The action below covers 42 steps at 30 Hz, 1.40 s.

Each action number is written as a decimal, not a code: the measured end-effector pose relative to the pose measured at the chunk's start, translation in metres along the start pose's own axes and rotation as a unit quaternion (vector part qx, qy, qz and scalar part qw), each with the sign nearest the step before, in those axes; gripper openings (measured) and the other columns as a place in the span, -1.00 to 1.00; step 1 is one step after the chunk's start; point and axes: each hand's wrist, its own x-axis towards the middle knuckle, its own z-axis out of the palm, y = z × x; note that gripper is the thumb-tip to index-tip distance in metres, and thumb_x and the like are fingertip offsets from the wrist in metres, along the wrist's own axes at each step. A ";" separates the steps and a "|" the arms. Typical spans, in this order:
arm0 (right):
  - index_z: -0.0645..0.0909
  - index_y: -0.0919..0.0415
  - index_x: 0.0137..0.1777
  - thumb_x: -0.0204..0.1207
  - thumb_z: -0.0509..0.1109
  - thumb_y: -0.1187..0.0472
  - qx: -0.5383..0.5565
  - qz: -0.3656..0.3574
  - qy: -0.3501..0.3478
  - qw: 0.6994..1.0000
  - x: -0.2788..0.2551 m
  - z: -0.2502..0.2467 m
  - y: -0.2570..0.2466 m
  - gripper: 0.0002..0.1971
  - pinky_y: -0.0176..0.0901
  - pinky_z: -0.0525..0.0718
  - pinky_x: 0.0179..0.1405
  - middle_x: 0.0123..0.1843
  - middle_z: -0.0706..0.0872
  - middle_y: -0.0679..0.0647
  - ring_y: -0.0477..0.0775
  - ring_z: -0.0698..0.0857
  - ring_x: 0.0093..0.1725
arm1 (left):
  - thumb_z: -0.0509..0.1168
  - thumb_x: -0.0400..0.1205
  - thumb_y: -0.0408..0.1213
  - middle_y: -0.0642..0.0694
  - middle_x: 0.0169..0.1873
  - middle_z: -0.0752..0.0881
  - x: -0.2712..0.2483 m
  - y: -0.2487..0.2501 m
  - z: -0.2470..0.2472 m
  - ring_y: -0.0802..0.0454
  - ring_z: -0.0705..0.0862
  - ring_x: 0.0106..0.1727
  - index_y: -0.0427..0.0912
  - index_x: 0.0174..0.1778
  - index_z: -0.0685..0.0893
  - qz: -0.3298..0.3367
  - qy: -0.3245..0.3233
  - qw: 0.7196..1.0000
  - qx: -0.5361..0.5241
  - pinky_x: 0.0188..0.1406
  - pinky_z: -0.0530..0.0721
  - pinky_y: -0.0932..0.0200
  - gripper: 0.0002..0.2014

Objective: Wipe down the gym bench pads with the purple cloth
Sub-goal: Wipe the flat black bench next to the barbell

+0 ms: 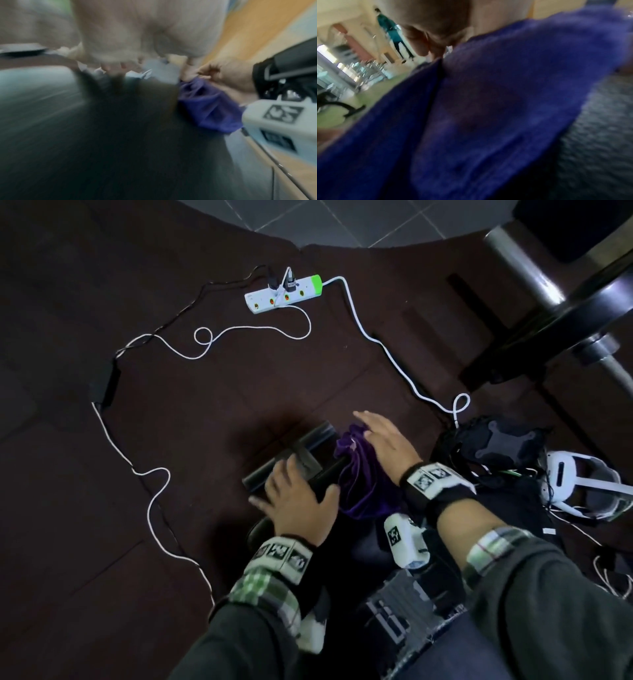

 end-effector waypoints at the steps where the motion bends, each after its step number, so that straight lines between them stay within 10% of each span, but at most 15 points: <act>1: 0.40 0.10 0.51 0.63 0.15 0.31 0.033 0.004 0.034 0.999 -0.008 -0.006 0.002 -0.56 -0.64 0.05 0.39 0.53 0.37 0.06 -0.09 0.31 0.52 | 0.22 0.56 0.16 -0.03 0.66 0.08 0.009 0.017 0.000 -0.15 0.05 0.65 0.01 0.67 0.07 0.058 0.026 0.998 -0.002 0.53 -0.09 -0.49 -0.20; 5: 0.36 0.21 0.52 0.48 0.08 0.15 0.066 0.049 0.096 0.992 -0.048 -0.013 0.031 -0.44 -0.39 0.16 0.47 0.51 0.41 0.11 -0.07 0.36 0.47 | 0.10 0.64 0.24 0.11 0.68 0.12 0.037 0.088 0.021 0.00 -0.01 0.69 0.24 0.65 0.14 0.235 -0.045 0.969 0.057 0.55 -0.13 -0.42 -0.37; 10: 0.43 0.15 0.48 0.70 0.12 0.17 0.089 0.127 0.085 0.984 -0.085 -0.004 0.060 -0.63 -0.33 0.19 0.45 0.47 0.49 0.09 0.04 0.40 0.50 | 0.16 0.57 0.29 0.02 0.55 0.35 0.046 0.092 0.044 -0.16 0.26 0.56 0.23 0.54 0.36 0.267 -0.058 0.948 0.165 0.56 0.14 -0.20 -0.40; 16: 0.31 0.10 0.54 0.65 0.20 0.07 -0.030 0.126 0.037 0.991 -0.085 0.000 0.065 -0.53 -0.06 0.27 0.51 0.49 0.42 0.05 0.06 0.40 0.47 | 0.10 0.59 0.19 -0.08 0.37 0.54 0.037 0.003 0.016 -0.30 0.51 0.28 0.24 0.50 0.38 0.119 -0.051 0.991 0.046 0.23 0.48 -0.07 -0.49; 22: 0.28 0.08 0.56 0.62 0.21 -0.01 -0.055 0.134 0.047 0.988 -0.082 0.002 0.065 -0.47 0.16 0.32 0.47 0.52 0.39 0.02 0.06 0.38 0.49 | -0.02 0.52 0.44 0.03 0.43 0.52 0.049 0.015 0.020 -0.27 0.53 0.31 0.31 0.50 0.37 0.151 -0.073 0.983 0.072 0.31 0.50 -0.07 -0.36; 27: 0.27 0.03 0.57 0.61 0.20 -0.04 -0.061 0.141 0.055 0.987 -0.083 0.003 0.066 -0.47 0.22 0.34 0.45 0.52 0.39 -0.02 0.06 0.39 0.48 | 0.11 0.65 0.23 0.08 0.53 0.42 0.064 0.049 0.031 -0.25 0.47 0.42 0.31 0.57 0.29 0.207 -0.105 0.968 0.100 0.39 0.42 -0.04 -0.47; 36: 0.25 0.07 0.58 0.62 0.21 -0.02 -0.072 0.144 0.052 0.986 -0.084 0.003 0.060 -0.45 0.04 0.32 0.49 0.55 0.35 0.02 0.08 0.37 0.50 | -0.05 0.58 0.26 -0.08 0.27 0.67 -0.003 -0.089 -0.004 -0.22 0.64 0.15 0.08 0.41 0.58 0.119 0.023 0.993 0.006 0.24 0.47 -0.01 -0.40; 42: 0.21 0.04 0.59 0.62 0.17 -0.05 -0.071 0.162 0.049 0.983 -0.083 0.003 0.058 -0.45 0.18 0.29 0.49 0.57 0.32 0.01 0.10 0.36 0.51 | -0.11 0.60 0.25 -0.02 0.21 0.72 0.006 -0.074 0.011 -0.26 0.64 0.14 0.14 0.34 0.65 0.109 0.052 0.992 0.042 0.17 0.56 -0.11 -0.41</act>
